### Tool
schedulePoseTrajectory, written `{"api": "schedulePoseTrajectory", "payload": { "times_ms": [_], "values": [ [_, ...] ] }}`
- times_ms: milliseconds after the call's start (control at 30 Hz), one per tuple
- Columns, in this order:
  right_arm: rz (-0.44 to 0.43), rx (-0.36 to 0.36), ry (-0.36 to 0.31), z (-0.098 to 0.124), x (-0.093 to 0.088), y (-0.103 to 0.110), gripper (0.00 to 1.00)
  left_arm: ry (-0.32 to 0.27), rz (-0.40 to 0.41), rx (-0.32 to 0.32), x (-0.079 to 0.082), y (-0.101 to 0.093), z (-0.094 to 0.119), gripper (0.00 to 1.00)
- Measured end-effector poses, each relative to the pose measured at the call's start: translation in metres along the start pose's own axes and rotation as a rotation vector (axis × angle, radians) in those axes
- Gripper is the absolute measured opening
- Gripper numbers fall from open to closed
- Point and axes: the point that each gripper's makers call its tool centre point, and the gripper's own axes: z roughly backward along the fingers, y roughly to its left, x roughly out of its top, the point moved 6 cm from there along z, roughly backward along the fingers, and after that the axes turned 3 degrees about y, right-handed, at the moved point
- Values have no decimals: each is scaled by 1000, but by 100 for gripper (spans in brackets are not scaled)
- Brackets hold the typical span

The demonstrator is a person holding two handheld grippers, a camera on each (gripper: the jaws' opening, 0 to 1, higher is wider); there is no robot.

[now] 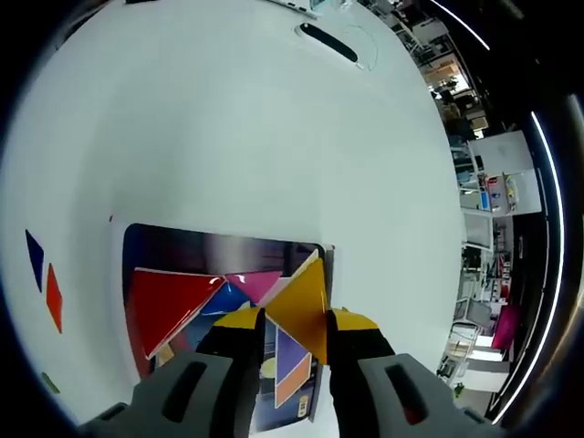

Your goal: Pick up the tangram pieces one by one and place each piece onto its matching region on the pattern sheet, fitting the shapes together until the outline on the sheet is completely filled by the tangram pieces

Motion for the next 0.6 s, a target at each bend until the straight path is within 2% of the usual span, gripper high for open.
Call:
{"api": "schedulePoseTrajectory", "payload": {
  "times_ms": [267, 433, 600],
  "values": [
    [32, 10, -11, 3, 2, 3, 28, -1, 1, 3, 0, 0, 0, 28],
    [21, 12, -5, 1, 2, 3, 27, -3, -1, 1, 1, 0, 1, 28],
    [8, 4, -12, 3, 2, 1, 31, -2, 2, 6, 0, 0, 1, 28]
  ]
}}
